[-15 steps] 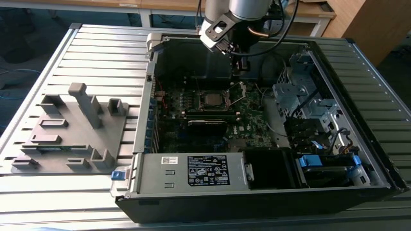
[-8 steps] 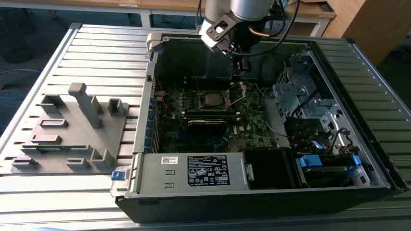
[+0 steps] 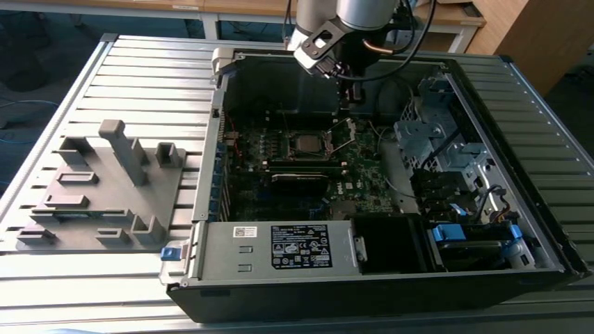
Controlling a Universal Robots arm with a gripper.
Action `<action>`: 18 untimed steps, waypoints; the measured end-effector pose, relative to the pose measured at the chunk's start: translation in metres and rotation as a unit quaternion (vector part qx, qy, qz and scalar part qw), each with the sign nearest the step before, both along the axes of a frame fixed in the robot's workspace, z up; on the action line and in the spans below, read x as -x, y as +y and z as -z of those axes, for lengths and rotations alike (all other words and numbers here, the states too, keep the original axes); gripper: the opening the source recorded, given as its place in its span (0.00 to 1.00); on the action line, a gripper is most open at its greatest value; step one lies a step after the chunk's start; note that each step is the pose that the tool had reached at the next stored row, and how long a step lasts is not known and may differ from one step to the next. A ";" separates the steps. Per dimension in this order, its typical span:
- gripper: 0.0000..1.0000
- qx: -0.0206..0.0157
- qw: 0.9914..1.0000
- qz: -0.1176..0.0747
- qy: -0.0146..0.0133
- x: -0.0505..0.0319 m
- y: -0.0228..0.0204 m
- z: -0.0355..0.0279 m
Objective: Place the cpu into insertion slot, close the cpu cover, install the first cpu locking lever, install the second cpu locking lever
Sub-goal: 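Close the cpu cover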
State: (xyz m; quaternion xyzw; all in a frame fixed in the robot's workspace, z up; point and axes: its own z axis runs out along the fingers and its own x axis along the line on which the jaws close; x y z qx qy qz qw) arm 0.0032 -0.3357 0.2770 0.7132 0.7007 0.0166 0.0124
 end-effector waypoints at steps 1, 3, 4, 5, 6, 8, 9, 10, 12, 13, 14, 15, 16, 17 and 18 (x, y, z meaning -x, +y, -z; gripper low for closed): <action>0.11 0.000 1.000 0.000 0.000 -0.0005 0.0000 0.0000; 0.11 0.000 1.000 0.001 0.000 -0.0016 0.0000 0.0000; 0.11 0.000 1.000 0.002 0.000 -0.0022 0.0000 0.0000; 0.11 0.000 1.000 0.002 0.000 -0.0028 0.0000 0.0000; 0.11 0.000 1.000 0.002 0.000 -0.0033 0.0000 0.0000; 0.11 0.000 1.000 0.003 0.000 -0.0044 0.0000 0.0001; 0.11 0.000 1.000 0.004 0.000 -0.0048 0.0000 0.0001; 0.11 0.000 1.000 0.004 0.000 -0.0053 0.0000 0.0001; 0.11 0.000 1.000 0.005 0.000 -0.0064 0.0000 0.0001; 0.11 0.000 1.000 0.005 0.000 -0.0070 0.0000 0.0001; 0.11 0.000 1.000 0.005 0.000 -0.0076 0.0000 0.0001; 0.11 0.000 1.000 0.006 0.000 -0.0081 0.0000 0.0001; 0.11 0.000 1.000 0.006 0.000 -0.0087 0.0000 0.0002; 0.11 0.000 1.000 0.006 0.000 -0.0092 0.0000 0.0002; 0.11 0.000 1.000 0.006 0.000 -0.0098 0.0000 0.0002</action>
